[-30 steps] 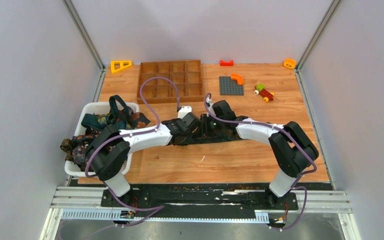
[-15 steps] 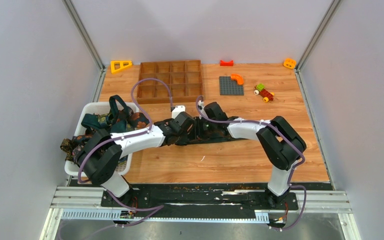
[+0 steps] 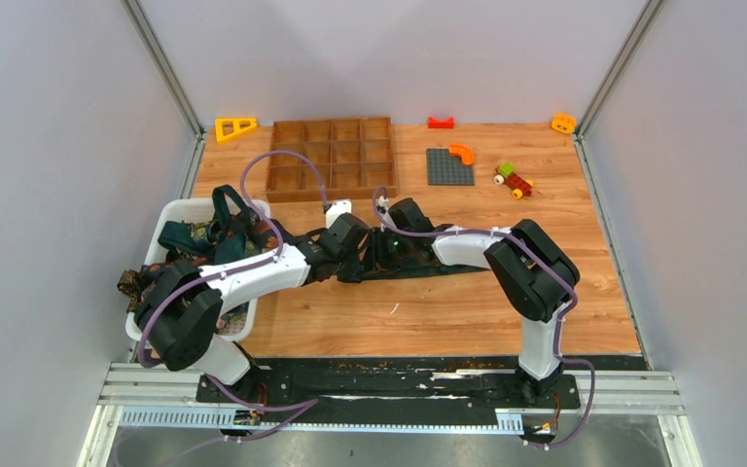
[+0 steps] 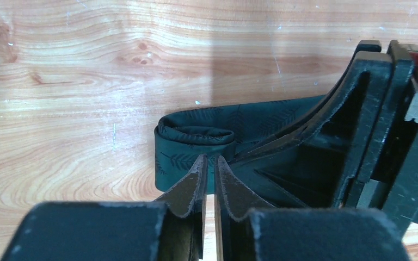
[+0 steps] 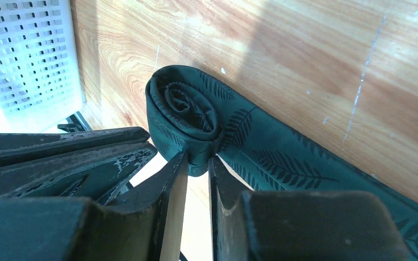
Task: Roll the ties
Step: Roll the tie at the center of the board.
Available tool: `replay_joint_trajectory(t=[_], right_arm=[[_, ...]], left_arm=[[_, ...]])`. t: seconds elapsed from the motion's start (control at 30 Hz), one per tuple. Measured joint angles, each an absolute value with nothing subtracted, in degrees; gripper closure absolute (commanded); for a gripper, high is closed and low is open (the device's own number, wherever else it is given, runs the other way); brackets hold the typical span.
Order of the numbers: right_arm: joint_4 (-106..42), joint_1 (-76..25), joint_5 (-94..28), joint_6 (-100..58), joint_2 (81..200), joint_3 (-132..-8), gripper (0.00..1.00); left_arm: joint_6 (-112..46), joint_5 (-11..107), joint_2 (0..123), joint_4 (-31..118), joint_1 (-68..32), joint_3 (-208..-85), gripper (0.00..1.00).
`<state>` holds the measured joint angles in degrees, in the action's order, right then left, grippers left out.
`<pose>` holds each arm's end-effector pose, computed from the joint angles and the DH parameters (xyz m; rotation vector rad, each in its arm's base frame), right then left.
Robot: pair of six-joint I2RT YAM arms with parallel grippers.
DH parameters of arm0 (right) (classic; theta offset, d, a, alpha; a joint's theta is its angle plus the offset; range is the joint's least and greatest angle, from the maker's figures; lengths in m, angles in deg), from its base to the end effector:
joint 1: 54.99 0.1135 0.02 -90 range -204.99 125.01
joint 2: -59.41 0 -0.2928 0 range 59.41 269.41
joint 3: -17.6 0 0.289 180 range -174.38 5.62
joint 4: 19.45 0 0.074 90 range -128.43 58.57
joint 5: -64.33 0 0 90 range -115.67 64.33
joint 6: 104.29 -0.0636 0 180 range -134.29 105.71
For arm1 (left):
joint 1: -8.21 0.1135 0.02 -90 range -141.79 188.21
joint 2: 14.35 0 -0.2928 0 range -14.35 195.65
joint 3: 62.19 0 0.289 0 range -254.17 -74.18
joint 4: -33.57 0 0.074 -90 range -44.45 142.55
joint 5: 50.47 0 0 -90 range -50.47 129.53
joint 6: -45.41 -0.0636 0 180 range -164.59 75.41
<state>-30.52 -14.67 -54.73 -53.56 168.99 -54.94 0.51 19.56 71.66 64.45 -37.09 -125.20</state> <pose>0.3119 0.3052 0.1188 -0.2869 2.6455 1.1760 0.2578 -0.2296 0.1846 -0.1362 2.4467 -0.2626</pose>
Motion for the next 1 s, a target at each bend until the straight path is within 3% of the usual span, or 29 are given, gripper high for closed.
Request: replay_joint_trajectory(t=[0.27, 0.47, 1.0], right_arm=[[-32.2, -14.5, -54.6, -53.3, 170.0, -57.6, 0.82], [-34.5, -14.5, -54.3, -52.0, 171.2, -60.6, 0.83], [-36.7, -14.6, -54.1, -49.1, 174.9, -63.4, 0.85]], left_arm=[[-0.7, 19.5, 68.1, 65.1, -35.7, -123.6, 0.48], [-5.4, 22.9, 64.2, 64.9, -30.4, -119.3, 0.34], [-13.8, 40.9, 61.6, 54.5, -21.4, -111.2, 0.36]])
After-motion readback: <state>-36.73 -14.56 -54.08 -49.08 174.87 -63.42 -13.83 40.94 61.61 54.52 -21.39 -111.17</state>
